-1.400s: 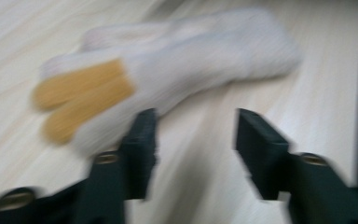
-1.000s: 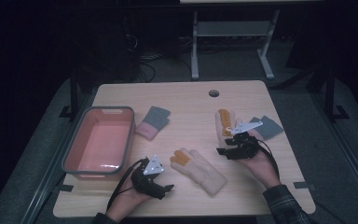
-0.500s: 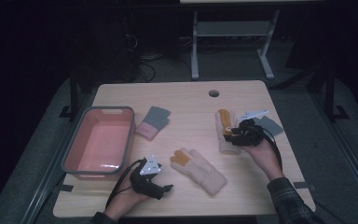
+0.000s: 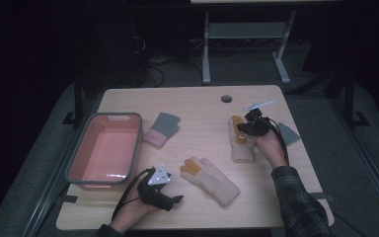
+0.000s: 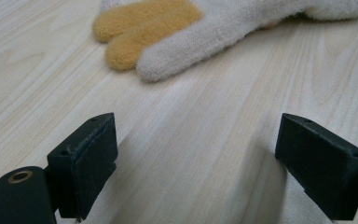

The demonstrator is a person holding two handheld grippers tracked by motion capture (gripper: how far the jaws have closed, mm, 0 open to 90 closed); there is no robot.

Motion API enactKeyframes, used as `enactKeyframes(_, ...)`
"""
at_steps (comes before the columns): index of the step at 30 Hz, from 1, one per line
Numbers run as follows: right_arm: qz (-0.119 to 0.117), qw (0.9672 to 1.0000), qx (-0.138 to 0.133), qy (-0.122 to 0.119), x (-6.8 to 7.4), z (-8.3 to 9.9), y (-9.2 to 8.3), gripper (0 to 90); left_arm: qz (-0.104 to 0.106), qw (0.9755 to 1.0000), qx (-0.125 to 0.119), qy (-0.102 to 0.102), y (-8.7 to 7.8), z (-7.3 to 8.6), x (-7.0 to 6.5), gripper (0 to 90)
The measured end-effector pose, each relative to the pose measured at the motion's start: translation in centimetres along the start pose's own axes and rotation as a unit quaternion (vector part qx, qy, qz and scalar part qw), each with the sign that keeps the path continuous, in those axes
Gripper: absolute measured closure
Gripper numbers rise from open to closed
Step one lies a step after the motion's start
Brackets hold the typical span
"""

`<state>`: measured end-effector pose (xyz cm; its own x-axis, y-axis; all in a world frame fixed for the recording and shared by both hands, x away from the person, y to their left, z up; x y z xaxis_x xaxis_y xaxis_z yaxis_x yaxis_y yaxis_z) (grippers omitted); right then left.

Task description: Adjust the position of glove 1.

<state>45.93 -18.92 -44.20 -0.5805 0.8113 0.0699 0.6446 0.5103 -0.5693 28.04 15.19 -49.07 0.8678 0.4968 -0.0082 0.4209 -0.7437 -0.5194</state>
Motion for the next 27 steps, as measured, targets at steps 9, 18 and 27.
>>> enactKeyframes(9, 0.026, 0.9992, 0.024, 0.020, -2.5, 0.2, 2.9, 90.0, 0.000, 1.0000, 0.000, 0.001, 0.0, 0.0, 0.0, 12.1)
enactKeyframes(18, 0.009, 0.9989, 0.041, 0.021, -2.0, 0.9, 4.3, 90.0, 0.000, 1.0000, 0.000, 0.001, 0.0, 0.0, 0.0, 12.1)
enactKeyframes(27, -0.053, 0.9980, 0.031, -0.012, 1.3, 0.6, 5.4, 90.0, 0.001, 1.0000, 0.000, 0.000, 0.0, 0.0, 0.0, 12.1)
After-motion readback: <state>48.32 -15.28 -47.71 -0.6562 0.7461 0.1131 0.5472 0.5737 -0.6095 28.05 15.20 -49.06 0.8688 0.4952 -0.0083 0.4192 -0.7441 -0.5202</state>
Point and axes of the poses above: each handheld gripper's, and its own axes: y roughly forward along the jaws, z roughly out of its underside, x roughly to its left, the point moved 2 cm from there along y, roughly forward along the jaws, and after that the axes turned 13 degrees about -x, right-handed, at the moved point
